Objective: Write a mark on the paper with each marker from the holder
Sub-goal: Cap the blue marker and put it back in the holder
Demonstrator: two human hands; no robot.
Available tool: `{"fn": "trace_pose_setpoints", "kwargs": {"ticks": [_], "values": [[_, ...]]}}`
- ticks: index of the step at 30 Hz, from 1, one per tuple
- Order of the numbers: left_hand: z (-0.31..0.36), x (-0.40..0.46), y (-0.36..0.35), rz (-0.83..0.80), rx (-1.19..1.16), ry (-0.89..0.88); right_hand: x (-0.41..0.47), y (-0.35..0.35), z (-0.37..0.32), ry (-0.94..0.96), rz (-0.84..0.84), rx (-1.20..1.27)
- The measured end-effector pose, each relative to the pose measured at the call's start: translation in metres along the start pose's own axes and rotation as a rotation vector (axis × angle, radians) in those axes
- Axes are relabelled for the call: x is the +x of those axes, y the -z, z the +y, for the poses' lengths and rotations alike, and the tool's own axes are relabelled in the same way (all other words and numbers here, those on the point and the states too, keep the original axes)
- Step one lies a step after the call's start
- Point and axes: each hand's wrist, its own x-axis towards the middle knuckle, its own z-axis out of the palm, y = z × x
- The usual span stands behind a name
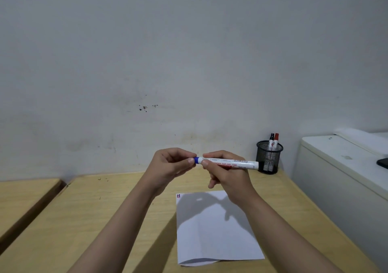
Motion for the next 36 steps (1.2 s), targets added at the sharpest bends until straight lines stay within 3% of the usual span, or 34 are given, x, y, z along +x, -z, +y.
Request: {"fn": "trace_pose_setpoints", "kwargs": {"ticks": [3, 7, 10, 12, 15, 17, 23, 26, 32, 36], "values": [[0.001, 0.0, -0.005, 0.014, 0.037, -0.036, -0.001, 0.002, -0.001, -0.045, 0.021, 0.056], [0.008, 0.01, -0.015, 0.072, 0.089, -0.087, 0.004, 0.001, 0.0, -0.295, 0.071, 0.317], [0.01, 0.023, -0.02, 0.171, 0.181, -0.12, 0.006, 0.011, -0.004, -0.424, 0.043, 0.23], [0.008, 0.032, -0.022, 0.212, 0.276, -0.121, 0.007, 0.022, -0.009, -0.347, 0.066, 0.016], [0.006, 0.044, -0.033, 0.184, 0.36, -0.109, 0.016, 0.042, -0.016, -0.028, 0.235, -0.406], [0.007, 0.053, -0.046, 0.147, 0.346, -0.103, 0.025, 0.056, -0.018, 0.06, 0.23, -0.614], [0.003, 0.082, -0.09, 0.051, 0.296, -0.144, 0.038, 0.089, -0.008, 0.036, 0.137, -0.499], [-0.01, 0.104, -0.111, 0.07, 0.314, -0.197, 0.048, 0.118, -0.01, 0.115, 0.229, -0.543], [-0.059, 0.155, -0.147, 0.101, 0.465, -0.182, 0.1, 0.194, -0.035, 0.247, 0.587, -0.61], [-0.092, 0.182, -0.172, 0.042, 0.631, -0.185, 0.132, 0.224, -0.026, 0.277, 0.644, -0.687]]}}
